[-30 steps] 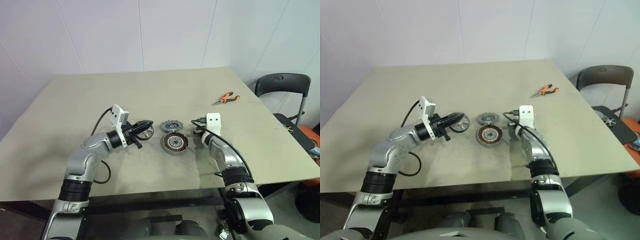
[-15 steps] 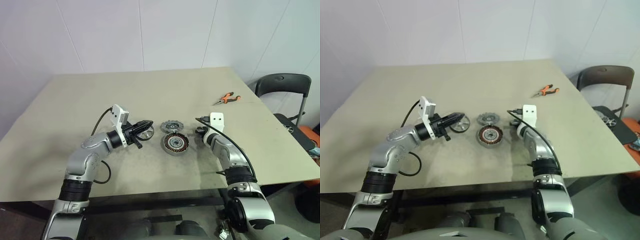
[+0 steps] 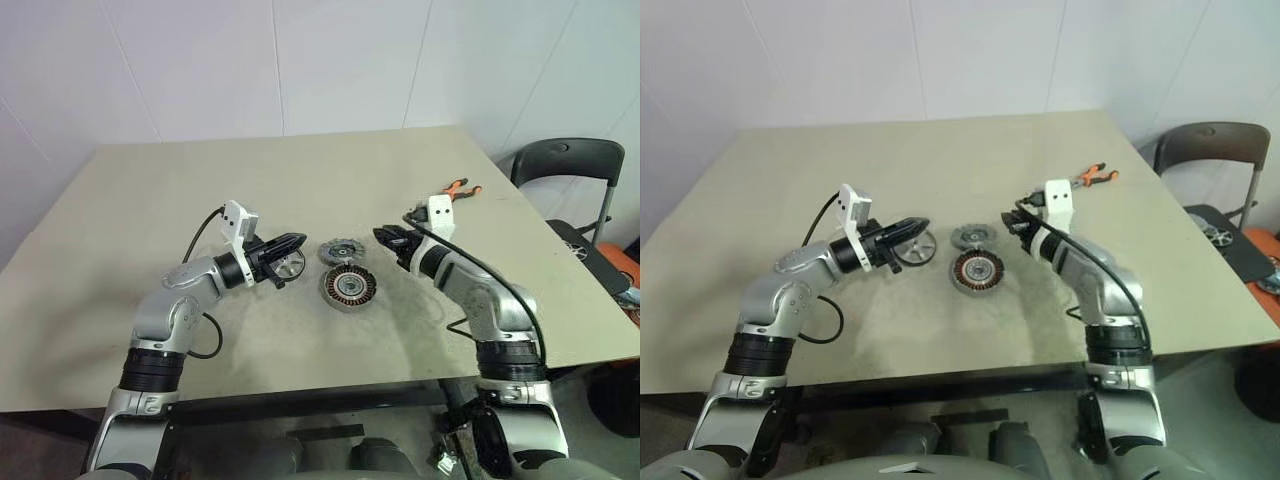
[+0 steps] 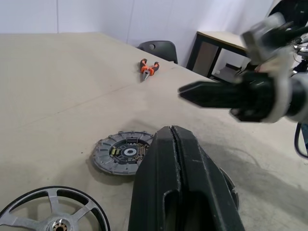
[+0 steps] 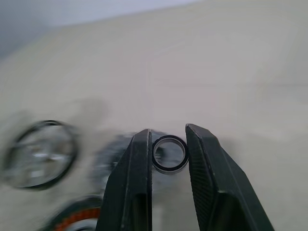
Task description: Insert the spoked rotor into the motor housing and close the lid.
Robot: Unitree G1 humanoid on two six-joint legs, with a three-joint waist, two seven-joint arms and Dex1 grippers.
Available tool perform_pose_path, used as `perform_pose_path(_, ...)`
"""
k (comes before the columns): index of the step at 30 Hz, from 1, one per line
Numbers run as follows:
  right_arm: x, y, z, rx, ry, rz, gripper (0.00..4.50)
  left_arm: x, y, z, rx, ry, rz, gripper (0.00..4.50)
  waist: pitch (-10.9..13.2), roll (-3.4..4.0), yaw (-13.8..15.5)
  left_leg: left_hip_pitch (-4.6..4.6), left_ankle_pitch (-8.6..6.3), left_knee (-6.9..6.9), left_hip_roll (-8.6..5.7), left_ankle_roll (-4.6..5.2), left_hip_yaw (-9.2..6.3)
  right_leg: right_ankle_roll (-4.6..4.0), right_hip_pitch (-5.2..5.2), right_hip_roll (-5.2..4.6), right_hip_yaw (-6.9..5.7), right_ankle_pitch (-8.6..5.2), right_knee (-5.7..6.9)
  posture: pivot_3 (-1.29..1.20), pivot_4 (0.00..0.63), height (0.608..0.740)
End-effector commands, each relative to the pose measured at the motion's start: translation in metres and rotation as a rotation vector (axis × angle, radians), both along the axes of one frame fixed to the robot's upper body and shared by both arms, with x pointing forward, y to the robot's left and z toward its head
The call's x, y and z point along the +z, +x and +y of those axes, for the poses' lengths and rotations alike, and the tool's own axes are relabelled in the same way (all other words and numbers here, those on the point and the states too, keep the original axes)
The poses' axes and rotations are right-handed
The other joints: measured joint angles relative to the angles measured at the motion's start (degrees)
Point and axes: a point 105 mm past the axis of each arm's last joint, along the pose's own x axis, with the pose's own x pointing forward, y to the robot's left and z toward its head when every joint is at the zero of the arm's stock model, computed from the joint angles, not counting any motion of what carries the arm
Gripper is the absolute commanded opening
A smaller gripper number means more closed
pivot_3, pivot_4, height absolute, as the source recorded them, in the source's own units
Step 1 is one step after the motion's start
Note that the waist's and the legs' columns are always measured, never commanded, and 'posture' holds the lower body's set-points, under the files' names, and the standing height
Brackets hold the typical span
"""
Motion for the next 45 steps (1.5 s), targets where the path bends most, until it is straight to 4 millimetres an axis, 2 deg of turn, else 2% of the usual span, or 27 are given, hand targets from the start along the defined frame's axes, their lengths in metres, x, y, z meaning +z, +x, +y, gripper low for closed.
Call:
perform_pose_path(1, 0.02, -0.024, 0.022, 0.204, 0.008, -0.046, 0.66, 0.01, -0.001, 0.001, -0.013, -0.011, -0.039, 0.0, 0.0, 0.0, 0.0, 0.0, -0.04, 0.0, 0.0, 0.07, 0.0, 0.0, 0.0, 0.0, -0.01, 0.0, 0.0, 0.0, 0.0, 0.74)
perform_pose_path(5, 0.015, -0.046, 0.039, 0.376, -0.033, -0.027, 0.66, 0.009, -0.002, 0.002, -0.029, -0.016, -0.031, 0.0, 0.0, 0.0, -0.2, -0.01, -0.13, 0.04, 0.0, 0.22, 0.01, 0.01, 0.01, 0.0, -0.01, 0.0, 0.0, 0.0, 0.0, 0.74)
perform_pose_path(8, 0.001, -0.052, 0.045, 0.449, -0.133, -0.014, 0.66, 0.01, -0.001, 0.003, -0.036, -0.017, -0.03, 0.0, 0.0, -0.01, 0.0, -0.01, -0.13, 0.08, 0.01, 0.22, 0.01, 0.03, 0.02, 0.0, -0.02, 0.02, 0.01, 0.0, 0.0, 0.74)
perform_pose_path(14, -0.02, -0.048, 0.048, 0.483, -0.235, -0.005, 0.66, 0.011, 0.0, 0.004, -0.04, -0.017, -0.034, 0.0, 0.0, -0.03, 0.0, -0.06, -0.14, 0.28, 0.01, 0.24, 0.03, 0.12, 0.06, -0.01, -0.05, 0.08, 0.0, 0.0, 0.0, 0.74)
perform_pose_path(21, -0.041, -0.033, 0.045, 0.445, -0.296, 0.001, 0.66, 0.011, 0.0, 0.008, -0.034, -0.01, -0.037, 0.0, 0.0, -0.03, 0.0, -0.09, -0.2, 0.64, 0.01, 0.33, 0.05, 0.21, 0.18, 0.0, -0.07, 0.14, 0.02, 0.0, 0.0, 0.74)
perform_pose_path(34, -0.042, -0.027, 0.043, 0.41, -0.297, -0.022, 0.66, 0.009, -0.002, 0.008, -0.024, -0.006, -0.035, 0.0, 0.0, -0.03, 0.1, -0.09, -0.23, 0.79, 0.01, 0.35, 0.07, 0.25, 0.23, 0.0, -0.08, 0.19, 0.04, 0.0, 0.0, 0.74)
perform_pose_path(45, -0.046, -0.024, 0.033, 0.373, -0.317, -0.013, 0.66, 0.009, -0.003, 0.002, -0.026, -0.01, -0.037, 0.0, 0.0, -0.03, 0.1, -0.09, -0.22, 0.81, 0.01, 0.35, 0.07, 0.25, 0.24, 0.0, -0.08, 0.2, 0.06, 0.0, 0.0, 0.74)
